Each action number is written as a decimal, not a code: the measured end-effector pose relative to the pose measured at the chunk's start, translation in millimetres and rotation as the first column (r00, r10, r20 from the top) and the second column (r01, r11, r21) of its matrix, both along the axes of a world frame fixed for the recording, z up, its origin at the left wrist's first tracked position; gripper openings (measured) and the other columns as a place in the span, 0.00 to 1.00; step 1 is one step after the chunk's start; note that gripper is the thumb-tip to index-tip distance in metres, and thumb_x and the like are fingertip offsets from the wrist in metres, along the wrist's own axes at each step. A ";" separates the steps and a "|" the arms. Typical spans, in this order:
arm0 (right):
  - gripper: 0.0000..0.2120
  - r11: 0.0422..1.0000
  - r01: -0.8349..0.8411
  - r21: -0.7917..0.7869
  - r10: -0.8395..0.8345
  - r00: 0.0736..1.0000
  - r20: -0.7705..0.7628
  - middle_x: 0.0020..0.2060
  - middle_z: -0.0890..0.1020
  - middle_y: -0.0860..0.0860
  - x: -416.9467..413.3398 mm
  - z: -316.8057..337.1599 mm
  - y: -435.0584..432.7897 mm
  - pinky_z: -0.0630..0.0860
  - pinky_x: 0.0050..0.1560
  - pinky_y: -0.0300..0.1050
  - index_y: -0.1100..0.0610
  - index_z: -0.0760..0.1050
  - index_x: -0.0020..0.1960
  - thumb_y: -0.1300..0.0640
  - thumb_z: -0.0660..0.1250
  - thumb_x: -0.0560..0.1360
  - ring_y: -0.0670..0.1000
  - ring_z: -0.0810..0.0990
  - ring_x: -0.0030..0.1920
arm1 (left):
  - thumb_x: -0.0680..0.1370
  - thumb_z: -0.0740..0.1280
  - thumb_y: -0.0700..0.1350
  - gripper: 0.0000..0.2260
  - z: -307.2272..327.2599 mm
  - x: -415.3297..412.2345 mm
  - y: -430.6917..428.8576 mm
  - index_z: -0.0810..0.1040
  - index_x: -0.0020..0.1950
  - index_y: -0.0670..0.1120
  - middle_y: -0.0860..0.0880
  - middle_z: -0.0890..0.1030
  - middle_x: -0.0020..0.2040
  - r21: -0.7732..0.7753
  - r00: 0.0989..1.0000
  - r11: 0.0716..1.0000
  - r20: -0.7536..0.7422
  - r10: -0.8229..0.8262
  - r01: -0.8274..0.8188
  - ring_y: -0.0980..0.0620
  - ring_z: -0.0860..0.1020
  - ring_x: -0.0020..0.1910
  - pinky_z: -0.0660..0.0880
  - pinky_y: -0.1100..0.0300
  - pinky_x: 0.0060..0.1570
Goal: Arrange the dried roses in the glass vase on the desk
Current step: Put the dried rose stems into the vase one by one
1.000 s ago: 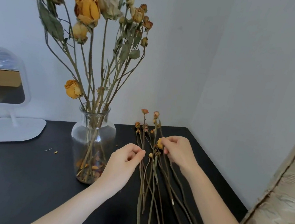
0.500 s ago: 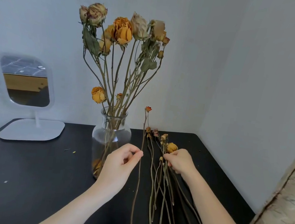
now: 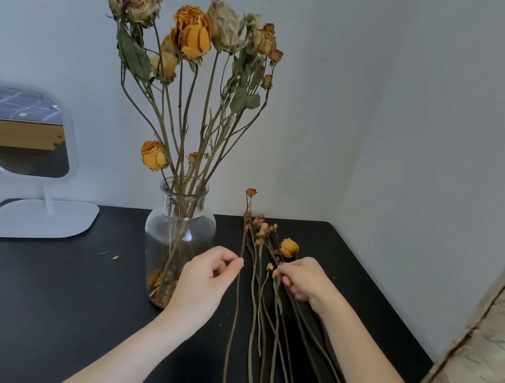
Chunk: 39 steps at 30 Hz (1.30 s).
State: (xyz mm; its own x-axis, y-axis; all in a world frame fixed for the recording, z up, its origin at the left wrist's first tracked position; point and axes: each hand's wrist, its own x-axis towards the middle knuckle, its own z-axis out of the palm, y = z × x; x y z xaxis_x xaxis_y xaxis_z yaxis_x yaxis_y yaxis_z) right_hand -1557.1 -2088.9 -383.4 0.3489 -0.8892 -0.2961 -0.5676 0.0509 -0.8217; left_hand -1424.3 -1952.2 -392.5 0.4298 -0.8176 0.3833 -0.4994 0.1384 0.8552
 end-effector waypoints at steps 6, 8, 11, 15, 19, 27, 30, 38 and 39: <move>0.09 0.997 0.012 -0.081 -0.013 1.000 -0.018 0.23 0.70 0.48 -10.8 -0.9 -4.5 0.63 0.23 0.35 0.59 0.80 0.38 0.58 0.65 0.75 0.44 0.64 0.20 | 0.77 0.64 0.47 0.05 -13.5 -5.8 -20.0 0.75 0.40 0.53 0.53 0.74 0.28 0.148 0.997 0.986 0.039 0.072 -0.077 0.58 0.73 0.30 0.68 0.68 0.34; 0.09 0.996 0.026 -0.085 -0.027 1.000 -0.011 0.24 0.71 0.49 -15.0 -1.1 -5.7 0.64 0.24 0.36 0.61 0.81 0.42 0.58 0.66 0.75 0.44 0.65 0.21 | 0.77 0.64 0.47 0.05 -17.4 -7.9 -28.9 0.75 0.41 0.51 0.53 0.73 0.28 0.239 0.994 0.966 0.072 0.084 -0.099 0.58 0.73 0.30 0.70 0.65 0.35; 0.08 0.995 0.028 -0.093 -0.028 1.000 0.006 0.25 0.72 0.49 -21.7 -1.4 -6.1 0.64 0.26 0.35 0.61 0.81 0.43 0.58 0.65 0.75 0.43 0.65 0.22 | 0.77 0.64 0.48 0.06 -20.1 -10.8 -41.8 0.75 0.41 0.50 0.53 0.75 0.32 0.382 0.986 0.913 0.131 0.100 -0.143 0.54 0.76 0.35 0.72 0.58 0.40; 0.09 0.989 0.023 -0.144 -0.021 1.000 0.022 0.25 0.72 0.49 -30.4 -0.7 -7.3 0.63 0.30 0.34 0.63 0.81 0.43 0.58 0.65 0.75 0.42 0.67 0.21 | 0.77 0.62 0.48 0.10 -20.5 -12.8 -53.9 0.75 0.38 0.45 0.47 0.80 0.38 0.492 0.970 0.844 0.210 0.125 -0.215 0.48 0.79 0.40 0.74 0.56 0.42; 0.12 0.987 0.013 -0.158 -0.009 1.000 0.025 0.25 0.71 0.51 -34.8 0.0 -8.2 0.64 0.29 0.33 0.66 0.80 0.47 0.58 0.65 0.75 0.44 0.65 0.22 | 0.77 0.62 0.49 0.10 -24.4 -14.9 -60.5 0.74 0.42 0.44 0.48 0.77 0.38 0.592 0.945 0.771 0.325 0.037 -0.234 0.47 0.78 0.41 0.72 0.56 0.40; 0.09 0.987 -0.044 -0.157 0.057 0.995 0.082 0.23 0.70 0.48 -37.7 3.7 -3.4 0.63 0.22 0.32 0.58 0.82 0.43 0.55 0.65 0.75 0.43 0.63 0.21 | 0.78 0.56 0.60 0.19 -26.0 -32.2 -66.2 0.78 0.44 0.48 0.53 0.75 0.31 0.429 0.953 0.880 0.294 0.076 -0.203 0.52 0.76 0.33 0.71 0.59 0.35; 0.08 0.985 -0.050 -0.162 0.067 0.993 0.102 0.22 0.70 0.47 -38.7 6.3 -1.4 0.63 0.21 0.31 0.56 0.82 0.42 0.56 0.65 0.75 0.43 0.63 0.20 | 0.79 0.58 0.56 0.18 -26.3 -33.5 -72.9 0.81 0.39 0.47 0.53 0.74 0.28 0.440 0.992 0.892 0.111 0.055 -0.099 0.56 0.71 0.28 0.68 0.62 0.33; 0.09 0.988 -0.031 -0.151 0.039 0.998 0.051 0.23 0.71 0.48 -39.6 5.3 0.7 0.63 0.29 0.34 0.60 0.81 0.45 0.57 0.64 0.76 0.41 0.65 0.18 | 0.81 0.57 0.48 0.20 -19.3 -30.4 -73.6 0.75 0.30 0.47 0.50 0.77 0.31 0.354 0.985 0.922 -0.008 0.171 -0.157 0.59 0.71 0.30 0.63 0.68 0.31; 0.09 0.989 -0.018 -0.148 0.027 0.998 0.061 0.23 0.70 0.48 -38.9 5.3 0.9 0.63 0.30 0.34 0.61 0.81 0.45 0.57 0.64 0.76 0.41 0.65 0.18 | 0.81 0.56 0.48 0.20 -18.0 -29.7 -73.0 0.75 0.30 0.48 0.50 0.76 0.30 0.358 0.987 0.921 -0.001 0.164 -0.152 0.57 0.72 0.30 0.63 0.67 0.31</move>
